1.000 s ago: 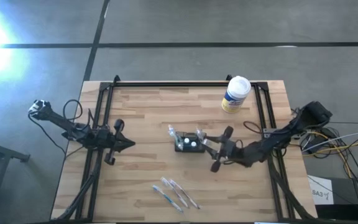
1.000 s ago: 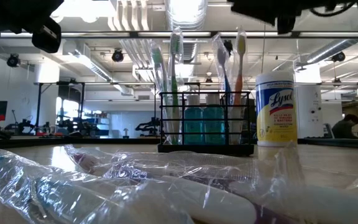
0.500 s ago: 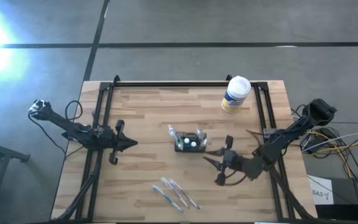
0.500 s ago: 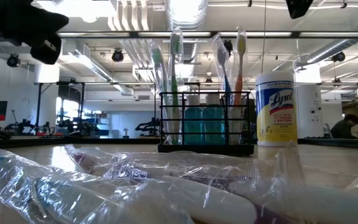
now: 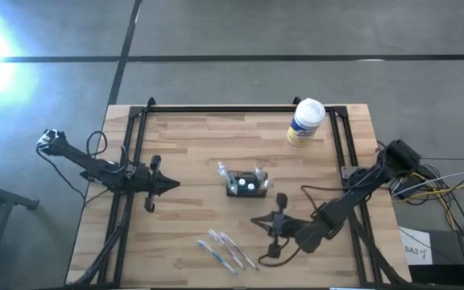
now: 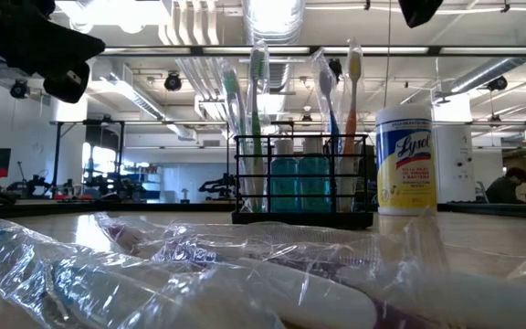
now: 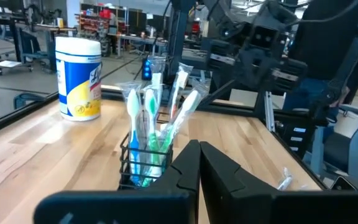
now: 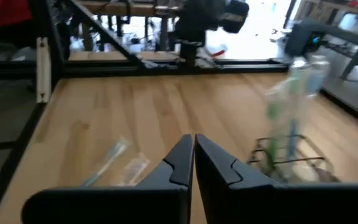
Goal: Pick & Place toothbrushing station
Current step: Put the blue toothbrush into the black mesh organizer
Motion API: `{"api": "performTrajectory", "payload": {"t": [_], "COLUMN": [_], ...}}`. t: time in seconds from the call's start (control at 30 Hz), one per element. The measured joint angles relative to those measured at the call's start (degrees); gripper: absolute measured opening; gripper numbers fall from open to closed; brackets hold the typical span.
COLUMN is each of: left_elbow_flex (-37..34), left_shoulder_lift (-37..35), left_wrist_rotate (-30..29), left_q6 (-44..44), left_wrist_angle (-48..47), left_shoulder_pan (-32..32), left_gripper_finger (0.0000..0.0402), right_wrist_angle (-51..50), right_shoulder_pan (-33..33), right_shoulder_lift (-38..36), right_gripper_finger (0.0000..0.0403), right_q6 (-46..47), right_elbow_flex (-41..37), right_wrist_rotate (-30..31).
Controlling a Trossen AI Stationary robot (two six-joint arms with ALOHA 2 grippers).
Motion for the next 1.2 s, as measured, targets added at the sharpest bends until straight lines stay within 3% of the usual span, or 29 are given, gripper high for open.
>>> {"api": "performTrajectory", "payload": {"t": [0.17,0.27,0.5,0.63,0.73,1.03,1.2], "left_elbow_flex": [0.0,0.0,0.0,0.0,0.0,0.0,0.0], "left_shoulder_lift": [0.0,0.0,0.0,0.0,0.0,0.0,0.0], "left_wrist_rotate": [0.1,0.2,0.5,0.6,1.1,3.6,3.9], "left_q6": [-0.3,-1.3,-3.3,-3.3,-3.3,-3.3,-3.4], "left_wrist_angle": [-0.6,-1.4,-1.5,-1.5,-1.5,-2.1,-2.5], "left_shoulder_pan": [0.0,0.0,0.0,0.0,0.0,0.0,0.0], "left_gripper_finger": [0.0014,0.0012,0.0010,0.0018,0.0023,0.0025,0.0026], "right_wrist_angle": [-0.2,-5.1,-29.0,-43.2,-48.3,-50.1,-50.5], "right_shoulder_pan": [0.0,-0.1,-0.4,-1.3,-1.7,-3.0,-3.5], "right_shoulder_lift": [5.8,9.4,18.1,22.8,26.3,32.5,32.4], "right_gripper_finger": [0.0013,0.0013,0.0013,0.0013,0.0013,0.0015,0.0059], "right_q6": [1.6,4.5,19.1,30.3,34.5,34.3,35.2], "right_elbow_flex": [6.0,10.6,24.2,31.9,36.6,45.6,45.9], "right_wrist_rotate": [-2.3,-6.8,-9.6,-14.7,-18.2,-22.4,-23.5]}}
